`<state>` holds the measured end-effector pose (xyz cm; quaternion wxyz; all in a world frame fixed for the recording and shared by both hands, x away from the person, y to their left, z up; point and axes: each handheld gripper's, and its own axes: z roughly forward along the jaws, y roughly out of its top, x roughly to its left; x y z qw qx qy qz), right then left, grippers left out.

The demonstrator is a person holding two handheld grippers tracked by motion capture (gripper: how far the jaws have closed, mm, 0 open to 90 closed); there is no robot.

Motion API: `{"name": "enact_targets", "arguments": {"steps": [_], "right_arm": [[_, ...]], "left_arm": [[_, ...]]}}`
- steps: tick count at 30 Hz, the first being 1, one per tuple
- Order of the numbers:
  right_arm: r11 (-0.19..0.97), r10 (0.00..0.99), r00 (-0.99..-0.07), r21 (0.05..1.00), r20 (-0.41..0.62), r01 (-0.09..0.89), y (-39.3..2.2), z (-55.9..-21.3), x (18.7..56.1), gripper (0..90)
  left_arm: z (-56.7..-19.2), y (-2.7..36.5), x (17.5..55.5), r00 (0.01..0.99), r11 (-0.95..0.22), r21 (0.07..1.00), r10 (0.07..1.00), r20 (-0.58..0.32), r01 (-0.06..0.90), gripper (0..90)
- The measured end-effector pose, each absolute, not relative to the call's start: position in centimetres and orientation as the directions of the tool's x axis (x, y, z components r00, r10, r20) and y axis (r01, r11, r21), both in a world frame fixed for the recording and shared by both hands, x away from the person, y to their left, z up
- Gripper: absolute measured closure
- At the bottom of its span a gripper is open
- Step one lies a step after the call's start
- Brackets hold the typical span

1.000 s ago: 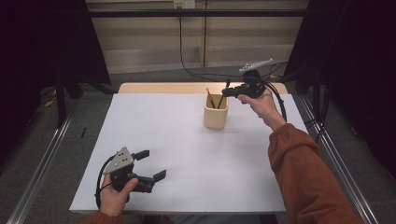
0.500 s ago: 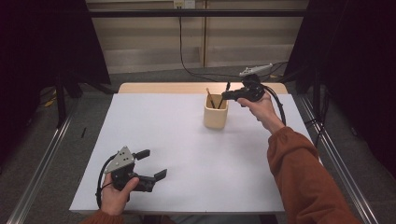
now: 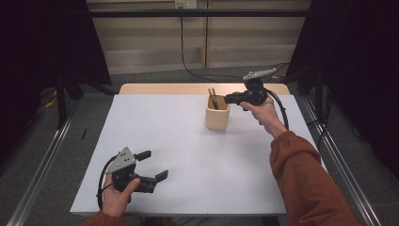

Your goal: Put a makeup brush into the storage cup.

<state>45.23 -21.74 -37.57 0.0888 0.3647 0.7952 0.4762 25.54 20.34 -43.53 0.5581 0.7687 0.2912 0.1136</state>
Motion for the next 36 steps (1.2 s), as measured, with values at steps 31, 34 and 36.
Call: {"name": "enact_targets", "arguments": {"steps": [31,34,36], "right_arm": [[0.169,0.663,-0.719,0.894,0.208,0.415,-22.2,-38.7,42.4,4.9],[0.164,0.656,-0.725,0.899,0.209,0.407,-22.5,-38.7,41.9,4.4],[0.170,0.662,-0.722,0.898,0.201,0.406,-22.7,-38.8,41.5,5.3]], "left_arm": [[-43.4,21.0,25.5,0.791,-0.184,0.931,0.593,-0.151,0.315,4.0],[-43.3,21.1,25.4,0.789,-0.179,0.932,0.595,-0.151,0.314,4.0],[-43.3,21.1,25.5,0.787,-0.175,0.934,0.598,-0.152,0.312,4.0]]}}
